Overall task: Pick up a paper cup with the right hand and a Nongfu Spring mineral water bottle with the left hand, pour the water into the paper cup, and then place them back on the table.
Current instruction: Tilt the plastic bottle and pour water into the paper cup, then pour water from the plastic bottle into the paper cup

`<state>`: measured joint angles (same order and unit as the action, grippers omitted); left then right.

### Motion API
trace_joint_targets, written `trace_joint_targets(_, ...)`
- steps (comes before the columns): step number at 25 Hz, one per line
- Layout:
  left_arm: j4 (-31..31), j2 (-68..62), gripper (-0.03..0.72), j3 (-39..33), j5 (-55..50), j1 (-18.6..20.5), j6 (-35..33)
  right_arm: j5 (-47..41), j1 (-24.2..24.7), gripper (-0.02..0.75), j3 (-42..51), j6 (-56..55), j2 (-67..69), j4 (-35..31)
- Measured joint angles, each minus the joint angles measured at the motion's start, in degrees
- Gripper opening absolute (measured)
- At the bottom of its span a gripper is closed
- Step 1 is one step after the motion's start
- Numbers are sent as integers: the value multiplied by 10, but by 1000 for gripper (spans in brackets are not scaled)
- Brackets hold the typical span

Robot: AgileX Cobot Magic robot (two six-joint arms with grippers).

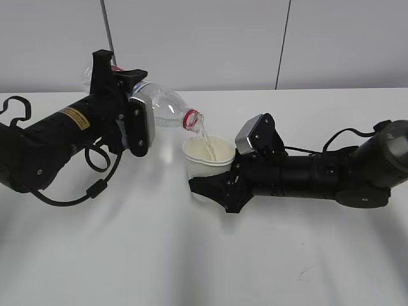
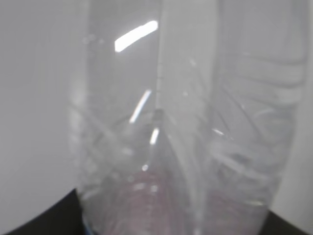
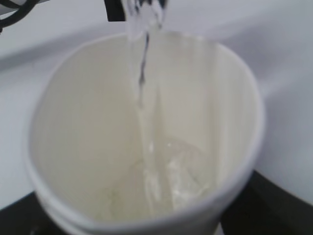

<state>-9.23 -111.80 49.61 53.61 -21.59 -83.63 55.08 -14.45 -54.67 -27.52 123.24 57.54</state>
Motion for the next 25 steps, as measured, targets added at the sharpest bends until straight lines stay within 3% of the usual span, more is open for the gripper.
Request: trace_joint_targets(25, 1, 0, 359, 0, 1, 0, 0, -4, 0, 506, 0, 0, 0, 2)
